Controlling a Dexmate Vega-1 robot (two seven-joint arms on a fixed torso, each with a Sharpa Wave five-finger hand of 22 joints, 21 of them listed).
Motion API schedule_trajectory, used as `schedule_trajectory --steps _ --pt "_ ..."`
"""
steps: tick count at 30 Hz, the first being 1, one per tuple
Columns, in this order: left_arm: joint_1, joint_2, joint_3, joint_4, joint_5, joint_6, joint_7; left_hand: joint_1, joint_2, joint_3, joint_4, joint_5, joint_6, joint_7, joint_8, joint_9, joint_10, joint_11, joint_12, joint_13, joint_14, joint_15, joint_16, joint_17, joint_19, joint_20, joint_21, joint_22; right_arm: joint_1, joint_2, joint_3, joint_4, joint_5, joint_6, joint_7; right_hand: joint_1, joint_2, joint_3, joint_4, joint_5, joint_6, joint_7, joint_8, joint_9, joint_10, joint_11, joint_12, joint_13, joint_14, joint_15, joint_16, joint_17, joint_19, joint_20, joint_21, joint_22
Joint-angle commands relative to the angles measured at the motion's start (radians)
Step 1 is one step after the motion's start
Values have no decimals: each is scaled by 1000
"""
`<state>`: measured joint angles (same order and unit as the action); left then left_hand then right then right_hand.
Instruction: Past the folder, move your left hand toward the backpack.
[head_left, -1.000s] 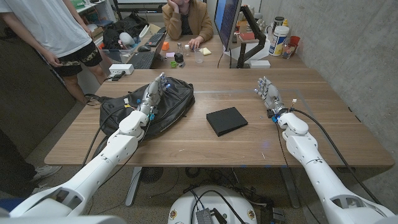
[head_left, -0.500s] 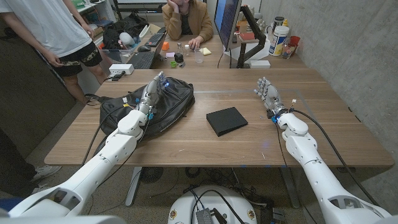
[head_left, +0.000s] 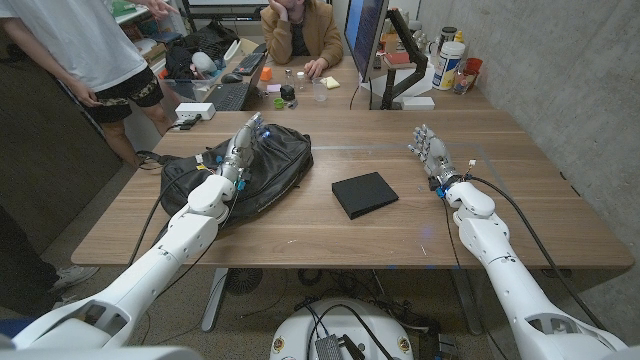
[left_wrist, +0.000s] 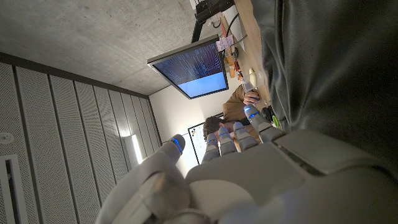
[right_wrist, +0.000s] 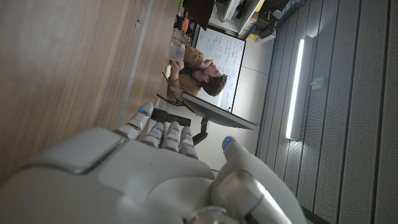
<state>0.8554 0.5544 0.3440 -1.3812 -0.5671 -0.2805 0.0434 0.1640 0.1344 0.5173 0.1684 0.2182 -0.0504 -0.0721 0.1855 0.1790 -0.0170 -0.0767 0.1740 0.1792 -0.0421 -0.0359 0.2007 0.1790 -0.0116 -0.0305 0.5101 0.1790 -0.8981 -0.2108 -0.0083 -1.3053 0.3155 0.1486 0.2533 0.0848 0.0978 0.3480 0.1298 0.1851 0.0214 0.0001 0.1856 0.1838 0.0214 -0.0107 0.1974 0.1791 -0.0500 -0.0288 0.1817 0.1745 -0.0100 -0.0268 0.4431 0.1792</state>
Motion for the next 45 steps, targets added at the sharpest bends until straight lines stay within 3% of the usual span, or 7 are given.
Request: schedule_trajectory --steps 1,24,45 --pt "-17 1 2 13 16 1 4 12 26 4 -1 6 0 -6 4 3 -7 -7 4 2 -8 -45 3 4 -3 -64 -2 5 17 9 3 27 -10 0 8 4 60 0 2 5 6 0 5 2 10 -1 6 2 -7 -1 5 2 2 -63 -5 3" --pt "-49 -3 9 42 38 -6 4 14 26 6 -1 6 3 -6 5 3 -10 -6 4 2 -12 -44 2 4 -2 -63 -6 5 57 23 3 84 -23 12 19 5 61 -2 2 5 5 -1 5 2 11 -1 6 2 -7 -1 5 2 3 -62 -9 3" --pt "-47 13 8 18 68 -3 24 15 27 8 0 6 4 -8 5 3 -17 -6 4 2 -18 -46 2 4 -4 -62 -10 6 65 26 6 92 -27 23 20 6 60 -4 3 5 7 -2 5 2 10 0 6 2 -7 -2 5 2 5 -62 -13 3"
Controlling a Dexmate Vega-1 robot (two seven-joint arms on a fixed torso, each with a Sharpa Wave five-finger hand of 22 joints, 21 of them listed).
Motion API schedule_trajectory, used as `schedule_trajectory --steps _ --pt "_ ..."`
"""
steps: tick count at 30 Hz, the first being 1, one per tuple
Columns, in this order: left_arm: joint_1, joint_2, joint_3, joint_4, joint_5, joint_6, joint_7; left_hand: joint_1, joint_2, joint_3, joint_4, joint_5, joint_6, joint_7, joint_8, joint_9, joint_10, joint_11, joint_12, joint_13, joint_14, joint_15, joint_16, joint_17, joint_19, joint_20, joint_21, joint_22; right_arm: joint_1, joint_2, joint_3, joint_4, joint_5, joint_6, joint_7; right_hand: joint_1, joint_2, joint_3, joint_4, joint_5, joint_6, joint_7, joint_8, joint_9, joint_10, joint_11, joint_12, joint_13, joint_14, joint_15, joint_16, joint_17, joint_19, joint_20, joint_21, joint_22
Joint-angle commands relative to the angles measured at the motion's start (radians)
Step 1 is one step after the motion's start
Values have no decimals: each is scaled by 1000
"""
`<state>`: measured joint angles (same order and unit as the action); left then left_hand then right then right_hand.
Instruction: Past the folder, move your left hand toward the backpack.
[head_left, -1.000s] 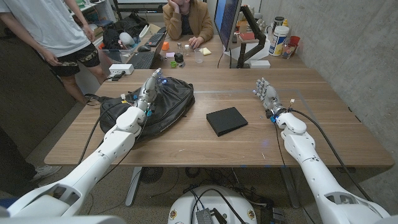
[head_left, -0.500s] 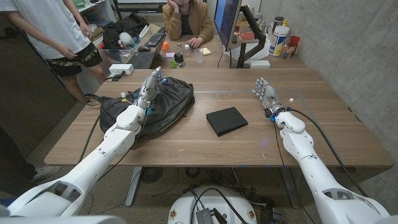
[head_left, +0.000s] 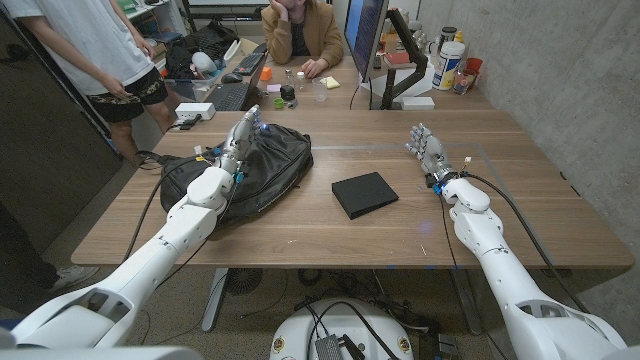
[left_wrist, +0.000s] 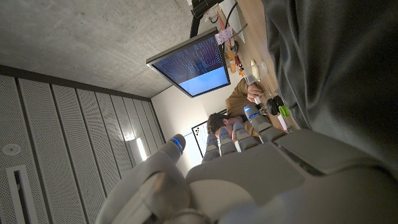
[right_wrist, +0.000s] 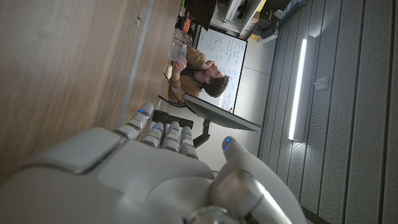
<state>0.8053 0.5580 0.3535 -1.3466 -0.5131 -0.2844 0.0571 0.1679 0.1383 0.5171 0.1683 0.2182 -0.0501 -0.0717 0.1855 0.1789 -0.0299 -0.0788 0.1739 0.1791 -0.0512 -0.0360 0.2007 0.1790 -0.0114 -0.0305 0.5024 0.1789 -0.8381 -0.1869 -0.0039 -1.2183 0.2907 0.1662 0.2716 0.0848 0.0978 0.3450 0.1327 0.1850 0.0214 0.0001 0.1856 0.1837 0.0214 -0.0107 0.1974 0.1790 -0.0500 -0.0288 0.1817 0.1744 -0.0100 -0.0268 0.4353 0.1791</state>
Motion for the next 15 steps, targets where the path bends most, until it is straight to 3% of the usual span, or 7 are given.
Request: schedule_trajectory --steps 1,15 --pt "4 10 -2 -18 15 2 10 12 23 9 0 6 4 -8 5 3 -4 -3 4 2 -9 -46 2 5 -4 -60 -3 6 5 2 1 5 -2 6 2 6 60 -1 0 5 7 -2 5 2 10 0 6 2 -7 -2 5 3 5 -62 -5 3" --pt "14 20 -7 -35 28 4 23 13 24 10 0 5 7 -8 6 3 -5 -3 5 2 -10 -46 2 5 -6 -56 -6 6 0 2 1 -2 -1 5 2 6 61 -2 0 5 8 -2 5 2 11 0 6 2 -7 -2 5 2 6 -62 -8 3"
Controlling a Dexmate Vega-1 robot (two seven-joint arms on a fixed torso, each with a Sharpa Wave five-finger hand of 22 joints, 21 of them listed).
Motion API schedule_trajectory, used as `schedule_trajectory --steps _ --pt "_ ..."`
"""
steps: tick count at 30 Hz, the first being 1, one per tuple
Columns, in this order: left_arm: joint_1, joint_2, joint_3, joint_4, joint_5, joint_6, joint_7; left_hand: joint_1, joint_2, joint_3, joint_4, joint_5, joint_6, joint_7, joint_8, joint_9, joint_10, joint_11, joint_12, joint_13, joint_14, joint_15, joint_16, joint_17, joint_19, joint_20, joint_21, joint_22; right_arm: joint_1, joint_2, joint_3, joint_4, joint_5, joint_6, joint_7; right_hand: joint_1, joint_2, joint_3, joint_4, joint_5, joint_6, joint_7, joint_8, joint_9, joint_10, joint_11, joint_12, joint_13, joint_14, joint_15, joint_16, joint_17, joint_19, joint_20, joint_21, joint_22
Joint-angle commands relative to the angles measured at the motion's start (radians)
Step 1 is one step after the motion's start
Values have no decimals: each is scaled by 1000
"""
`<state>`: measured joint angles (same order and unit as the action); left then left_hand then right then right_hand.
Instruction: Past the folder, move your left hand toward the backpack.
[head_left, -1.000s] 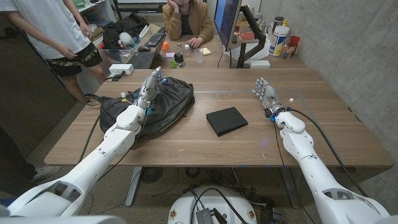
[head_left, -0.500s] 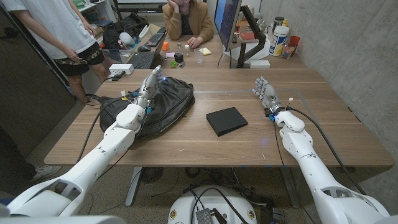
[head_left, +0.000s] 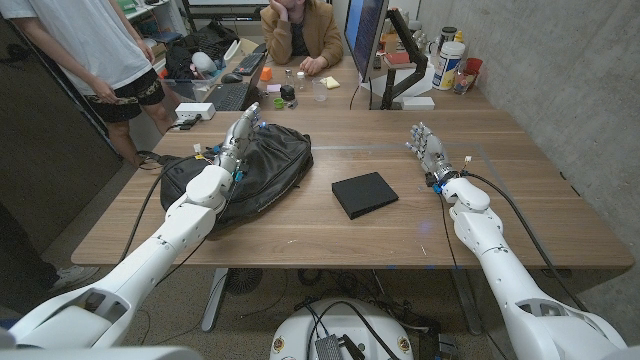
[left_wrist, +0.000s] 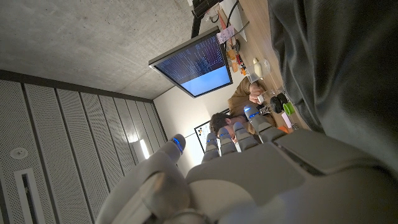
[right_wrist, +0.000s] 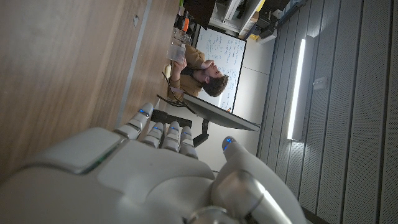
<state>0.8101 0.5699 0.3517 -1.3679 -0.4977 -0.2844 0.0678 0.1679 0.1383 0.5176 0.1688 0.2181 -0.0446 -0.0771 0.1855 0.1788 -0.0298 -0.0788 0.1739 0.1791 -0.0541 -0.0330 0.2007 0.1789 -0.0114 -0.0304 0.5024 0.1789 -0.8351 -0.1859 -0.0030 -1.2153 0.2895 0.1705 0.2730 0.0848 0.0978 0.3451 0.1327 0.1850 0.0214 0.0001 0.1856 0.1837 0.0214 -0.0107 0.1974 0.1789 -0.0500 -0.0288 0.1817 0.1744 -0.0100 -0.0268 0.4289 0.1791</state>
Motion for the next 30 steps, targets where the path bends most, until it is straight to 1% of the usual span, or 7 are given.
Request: schedule_trajectory --steps 1,16,23,30 --pt "10 8 -5 -15 13 5 12 13 24 10 -1 5 2 -4 6 3 -5 -4 5 2 -7 -48 2 5 -6 -56 -6 6 -4 1 0 -5 -1 0 0 6 61 -2 0 5 7 -1 5 2 11 0 6 2 -7 -2 5 2 6 -62 -2 3" --pt "18 18 -12 -39 23 11 24 14 23 12 0 5 3 -3 6 3 -6 -3 6 2 -8 -49 3 4 -6 -55 -9 6 -3 1 -1 -4 2 1 3 7 62 -3 0 5 7 -1 5 2 11 0 6 2 -7 -2 5 2 7 -63 -5 3" --pt "20 25 -12 -53 45 16 42 14 23 12 0 5 3 -5 6 3 -7 -3 6 2 -9 -48 3 4 -5 -55 -10 6 -5 1 1 -3 3 1 3 7 62 -4 0 5 7 -1 5 2 10 0 6 2 -7 -2 5 2 7 -63 -6 4" --pt "20 24 -13 -54 48 16 43 15 24 13 0 5 5 -4 7 3 -6 -2 6 2 -10 -48 3 4 -5 -53 -11 6 -4 2 2 3 5 3 5 7 62 -4 0 5 7 0 5 2 11 0 6 2 -7 -2 5 2 8 -63 -7 4"
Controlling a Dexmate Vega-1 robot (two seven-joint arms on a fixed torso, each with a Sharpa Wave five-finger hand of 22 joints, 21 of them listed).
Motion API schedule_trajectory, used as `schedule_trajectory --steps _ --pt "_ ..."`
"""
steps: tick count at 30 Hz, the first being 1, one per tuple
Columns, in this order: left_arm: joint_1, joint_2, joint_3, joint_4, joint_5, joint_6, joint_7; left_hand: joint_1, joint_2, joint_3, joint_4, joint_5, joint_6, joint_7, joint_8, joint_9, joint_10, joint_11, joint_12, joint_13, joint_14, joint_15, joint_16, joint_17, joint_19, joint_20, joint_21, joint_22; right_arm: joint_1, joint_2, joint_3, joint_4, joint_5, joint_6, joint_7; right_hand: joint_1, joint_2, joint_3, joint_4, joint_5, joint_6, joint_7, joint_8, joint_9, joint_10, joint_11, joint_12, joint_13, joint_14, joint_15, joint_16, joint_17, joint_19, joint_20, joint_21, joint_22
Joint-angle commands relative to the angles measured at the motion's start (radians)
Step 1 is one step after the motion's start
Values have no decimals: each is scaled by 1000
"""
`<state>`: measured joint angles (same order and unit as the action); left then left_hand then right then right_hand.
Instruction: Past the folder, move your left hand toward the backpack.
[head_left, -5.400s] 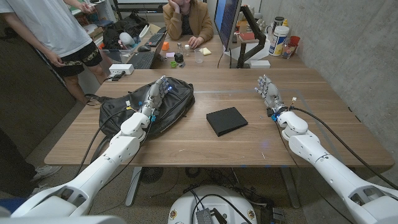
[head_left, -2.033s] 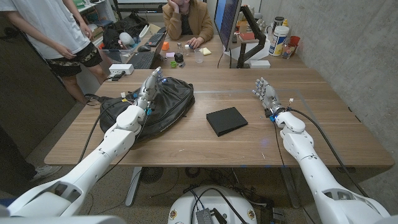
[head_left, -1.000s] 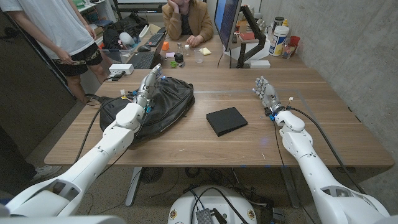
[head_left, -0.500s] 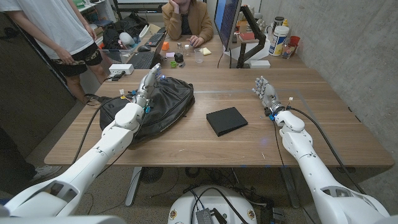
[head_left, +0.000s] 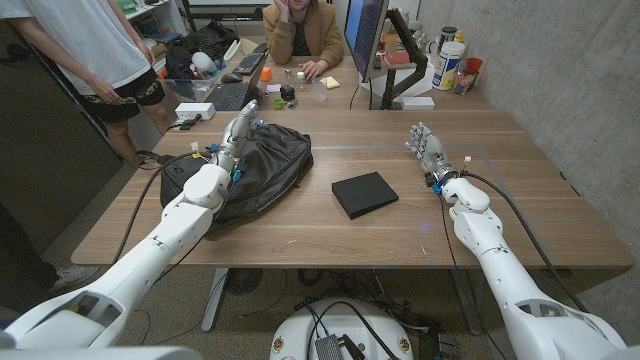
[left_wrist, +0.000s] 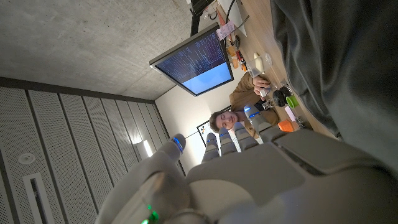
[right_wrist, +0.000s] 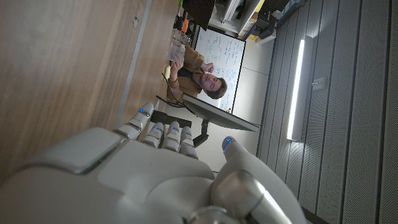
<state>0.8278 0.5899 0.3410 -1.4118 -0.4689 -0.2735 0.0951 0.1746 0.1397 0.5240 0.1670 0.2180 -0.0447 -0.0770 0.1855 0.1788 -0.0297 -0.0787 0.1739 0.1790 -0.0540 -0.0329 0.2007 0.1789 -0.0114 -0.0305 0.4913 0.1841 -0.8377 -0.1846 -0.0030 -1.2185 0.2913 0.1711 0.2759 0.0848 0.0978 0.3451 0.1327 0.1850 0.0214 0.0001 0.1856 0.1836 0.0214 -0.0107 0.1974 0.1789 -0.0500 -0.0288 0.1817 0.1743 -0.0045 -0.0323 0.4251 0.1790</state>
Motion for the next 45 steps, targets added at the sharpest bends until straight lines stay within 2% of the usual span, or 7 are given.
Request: schedule_trajectory --steps 1,19,45 --pt "2 4 -2 -10 21 5 16 8 22 7 1 5 6 -4 7 3 -7 -3 6 2 -10 -47 3 4 -4 -55 0 1 -2 1 2 6 3 3 2 7 62 -4 0 5 7 -1 5 2 11 1 6 2 -7 -2 5 3 2 -57 -3 4" --pt "-2 6 -8 -14 31 4 21 11 23 10 1 6 13 -19 8 3 -10 0 5 2 -11 -49 3 4 -4 -54 -4 1 4 3 3 20 4 10 5 8 62 -6 1 6 7 0 5 2 11 0 6 2 -7 -1 5 3 3 -57 -7 4" --pt "6 22 -12 -51 74 18 55 14 23 14 1 5 15 -20 6 2 -12 1 5 2 -13 -49 3 4 -4 -51 -9 1 5 4 9 29 8 19 10 8 62 -7 1 6 6 0 5 2 11 0 6 2 -7 -2 5 2 5 -56 -11 4"
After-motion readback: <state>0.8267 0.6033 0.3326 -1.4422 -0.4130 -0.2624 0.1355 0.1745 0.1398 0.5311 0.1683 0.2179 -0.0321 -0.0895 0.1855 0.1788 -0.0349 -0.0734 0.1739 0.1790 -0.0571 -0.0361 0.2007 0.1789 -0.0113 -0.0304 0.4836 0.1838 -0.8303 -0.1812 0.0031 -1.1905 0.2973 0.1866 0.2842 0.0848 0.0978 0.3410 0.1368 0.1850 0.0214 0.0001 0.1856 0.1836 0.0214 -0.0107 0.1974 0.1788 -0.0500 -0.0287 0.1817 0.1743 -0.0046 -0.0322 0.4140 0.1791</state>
